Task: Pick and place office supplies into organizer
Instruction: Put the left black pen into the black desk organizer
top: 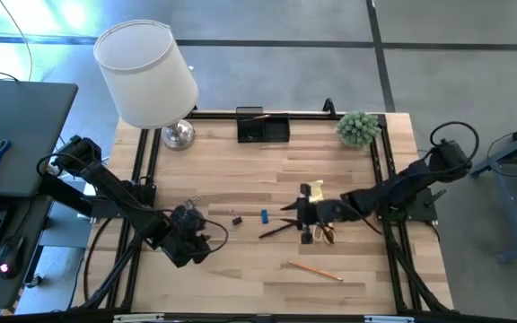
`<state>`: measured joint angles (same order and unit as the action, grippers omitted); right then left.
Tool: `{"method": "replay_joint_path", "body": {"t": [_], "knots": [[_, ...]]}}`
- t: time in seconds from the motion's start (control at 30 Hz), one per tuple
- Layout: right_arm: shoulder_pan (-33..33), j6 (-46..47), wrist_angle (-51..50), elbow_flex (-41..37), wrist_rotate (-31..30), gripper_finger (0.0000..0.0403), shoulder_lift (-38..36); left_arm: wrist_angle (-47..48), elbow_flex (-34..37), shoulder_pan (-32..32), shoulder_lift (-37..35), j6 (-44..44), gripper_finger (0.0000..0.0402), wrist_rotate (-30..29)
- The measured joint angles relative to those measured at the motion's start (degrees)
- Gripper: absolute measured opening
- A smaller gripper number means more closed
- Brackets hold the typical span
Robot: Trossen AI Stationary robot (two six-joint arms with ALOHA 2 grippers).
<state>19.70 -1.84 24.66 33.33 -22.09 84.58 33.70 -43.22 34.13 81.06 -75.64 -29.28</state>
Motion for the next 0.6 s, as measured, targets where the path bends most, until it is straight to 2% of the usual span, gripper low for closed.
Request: {"method": "replay_joint_path", "body": {"t": [0.1, 0.23, 0.4, 0.5, 0.6], "knots": [[2.9, -1.7, 0.0, -0.5, -4.7, 0.0133, 0.0, 3.5, 0.0, 0.1, 1.3, -4.2, 0.0165, -1.0], [5.0, -2.7, -0.5, -0.5, -9.4, 0.0133, 0.0, 5.5, 0.0, 1.6, 4.0, -6.8, 0.0165, -6.5], [5.9, -2.4, -3.0, -0.5, -12.1, 0.0133, 0.0, 11.5, 0.0, 5.4, 6.5, -18.9, 0.0165, -10.9], [5.9, -2.1, -4.0, -0.5, -12.8, 0.0133, 0.0, 15.9, 0.0, 9.4, 7.6, -27.8, 0.0165, -11.8], [5.9, -2.1, -4.1, -0.5, -12.8, 0.0133, 0.0, 16.0, 0.0, 12.8, 9.9, -33.5, 0.0165, -11.3]]}}
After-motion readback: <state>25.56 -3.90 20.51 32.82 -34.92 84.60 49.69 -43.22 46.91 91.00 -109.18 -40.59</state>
